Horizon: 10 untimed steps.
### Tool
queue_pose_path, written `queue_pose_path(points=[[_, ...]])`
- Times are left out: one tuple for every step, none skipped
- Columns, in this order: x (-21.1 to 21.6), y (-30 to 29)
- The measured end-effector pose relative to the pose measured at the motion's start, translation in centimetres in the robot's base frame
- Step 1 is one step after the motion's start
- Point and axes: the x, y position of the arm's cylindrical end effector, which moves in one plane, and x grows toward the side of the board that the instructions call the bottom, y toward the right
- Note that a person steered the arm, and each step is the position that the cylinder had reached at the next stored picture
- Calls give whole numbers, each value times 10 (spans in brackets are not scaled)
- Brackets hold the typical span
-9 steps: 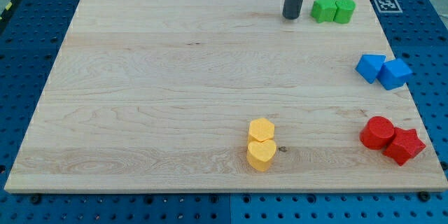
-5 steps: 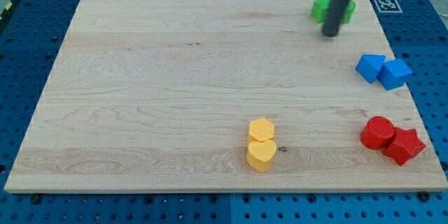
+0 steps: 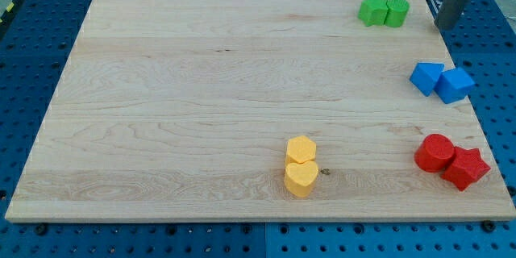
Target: Push the green circle and the green star to the top center
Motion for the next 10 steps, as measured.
queue_pose_path(points=[[-11,-27],[-15,-86],[-15,-151],[-15,-209],[-15,-179],[-25,-116],[-45,-60],[-58,-58],[-58,-130],[-58,-213]])
